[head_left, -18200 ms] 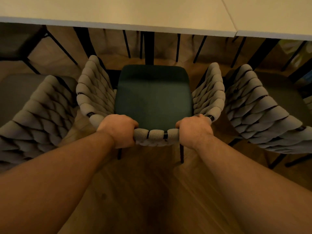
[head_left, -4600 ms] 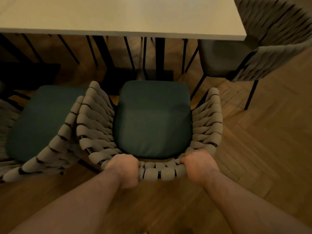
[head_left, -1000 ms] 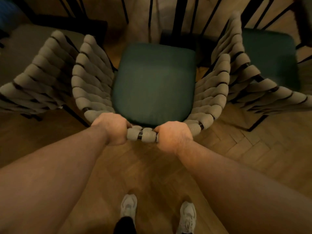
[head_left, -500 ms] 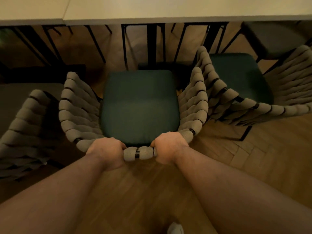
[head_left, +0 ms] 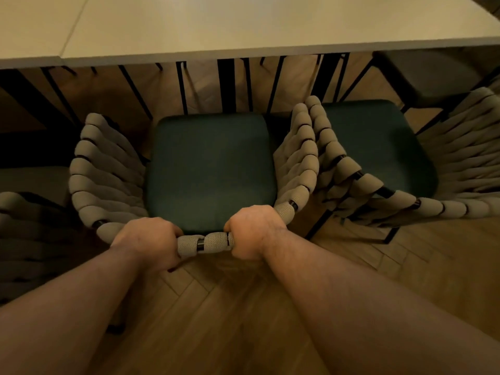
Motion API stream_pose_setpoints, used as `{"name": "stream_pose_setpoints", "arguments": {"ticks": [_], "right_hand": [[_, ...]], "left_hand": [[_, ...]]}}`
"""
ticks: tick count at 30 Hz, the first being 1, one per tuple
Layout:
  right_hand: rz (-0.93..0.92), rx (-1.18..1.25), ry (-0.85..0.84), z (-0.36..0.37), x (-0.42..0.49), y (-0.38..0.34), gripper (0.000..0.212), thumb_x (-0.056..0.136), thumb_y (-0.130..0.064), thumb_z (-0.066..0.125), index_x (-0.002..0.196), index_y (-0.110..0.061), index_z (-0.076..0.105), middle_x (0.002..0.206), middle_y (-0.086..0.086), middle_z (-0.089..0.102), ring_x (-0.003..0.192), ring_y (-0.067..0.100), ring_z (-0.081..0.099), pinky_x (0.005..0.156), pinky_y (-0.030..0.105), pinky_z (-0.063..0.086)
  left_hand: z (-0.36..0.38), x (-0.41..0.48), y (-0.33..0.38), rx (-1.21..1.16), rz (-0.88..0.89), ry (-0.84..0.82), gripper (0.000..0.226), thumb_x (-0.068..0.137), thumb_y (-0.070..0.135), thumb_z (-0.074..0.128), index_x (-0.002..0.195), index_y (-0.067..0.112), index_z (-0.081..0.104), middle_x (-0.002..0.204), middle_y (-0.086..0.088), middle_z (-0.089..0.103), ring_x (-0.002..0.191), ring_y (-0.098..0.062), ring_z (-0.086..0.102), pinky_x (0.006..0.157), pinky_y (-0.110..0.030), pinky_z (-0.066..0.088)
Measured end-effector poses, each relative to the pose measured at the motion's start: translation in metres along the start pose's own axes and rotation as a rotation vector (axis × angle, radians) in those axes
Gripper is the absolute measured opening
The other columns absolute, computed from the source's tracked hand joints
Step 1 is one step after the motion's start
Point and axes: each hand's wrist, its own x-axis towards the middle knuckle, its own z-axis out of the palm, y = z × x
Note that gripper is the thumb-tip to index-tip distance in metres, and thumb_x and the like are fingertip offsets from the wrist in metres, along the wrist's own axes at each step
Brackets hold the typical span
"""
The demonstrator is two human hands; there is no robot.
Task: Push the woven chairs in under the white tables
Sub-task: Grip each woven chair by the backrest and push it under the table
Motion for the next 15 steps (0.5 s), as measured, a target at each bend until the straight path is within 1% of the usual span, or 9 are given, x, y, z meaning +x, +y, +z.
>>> {"name": "stream_pose_setpoints", "arguments": {"ticks": [3, 6, 9, 12, 15], "right_hand": [[0.01, 0.018, -0.014, -0.008, 0.014, 0.01, 0.022, 0.089, -0.044, 0.07, 0.11, -0.039, 0.073, 0.083, -0.013, 0.064, 0.079, 0.013, 0.065, 0.075, 0.041, 0.06], [0.021, 0.018, -0.03, -0.011, 0.023, 0.015, 0.023, 0.089, -0.046, 0.072, 0.112, -0.039, 0.072, 0.083, -0.014, 0.064, 0.079, 0.011, 0.063, 0.074, 0.04, 0.059], [0.049, 0.044, -0.053, -0.011, 0.022, 0.013, 0.024, 0.089, -0.045, 0.074, 0.112, -0.039, 0.072, 0.085, -0.014, 0.064, 0.082, 0.01, 0.064, 0.08, 0.043, 0.061], [0.084, 0.057, -0.083, -0.013, 0.021, 0.011, 0.028, 0.089, -0.046, 0.075, 0.116, -0.04, 0.072, 0.089, -0.014, 0.066, 0.086, 0.011, 0.066, 0.085, 0.043, 0.061], [0.107, 0.07, -0.098, -0.016, 0.021, 0.008, 0.026, 0.09, -0.047, 0.075, 0.115, -0.041, 0.071, 0.088, -0.015, 0.065, 0.084, 0.008, 0.064, 0.086, 0.041, 0.061]], "left_hand": [[-0.012, 0.013, -0.001, -0.012, 0.01, 0.021, 0.047, 0.069, 0.068, 0.052, 0.107, 0.048, 0.07, 0.079, 0.02, 0.065, 0.075, -0.002, 0.062, 0.071, -0.031, 0.056], [-0.018, 0.019, -0.002, -0.017, 0.016, 0.034, 0.037, 0.079, 0.066, 0.059, 0.109, 0.048, 0.07, 0.082, 0.019, 0.065, 0.077, -0.004, 0.062, 0.074, -0.033, 0.058], [-0.017, 0.018, -0.002, -0.038, 0.041, 0.022, 0.03, 0.087, 0.065, 0.065, 0.111, 0.048, 0.068, 0.084, 0.019, 0.064, 0.079, -0.003, 0.061, 0.076, -0.032, 0.057], [-0.017, 0.019, -0.006, -0.067, 0.066, 0.016, 0.027, 0.089, 0.063, 0.065, 0.111, 0.047, 0.068, 0.085, 0.018, 0.065, 0.08, -0.004, 0.062, 0.079, -0.033, 0.06], [-0.015, 0.019, -0.007, -0.072, 0.077, 0.046, 0.026, 0.087, 0.064, 0.064, 0.105, 0.046, 0.068, 0.081, 0.017, 0.064, 0.077, -0.006, 0.063, 0.075, -0.034, 0.059]]}}
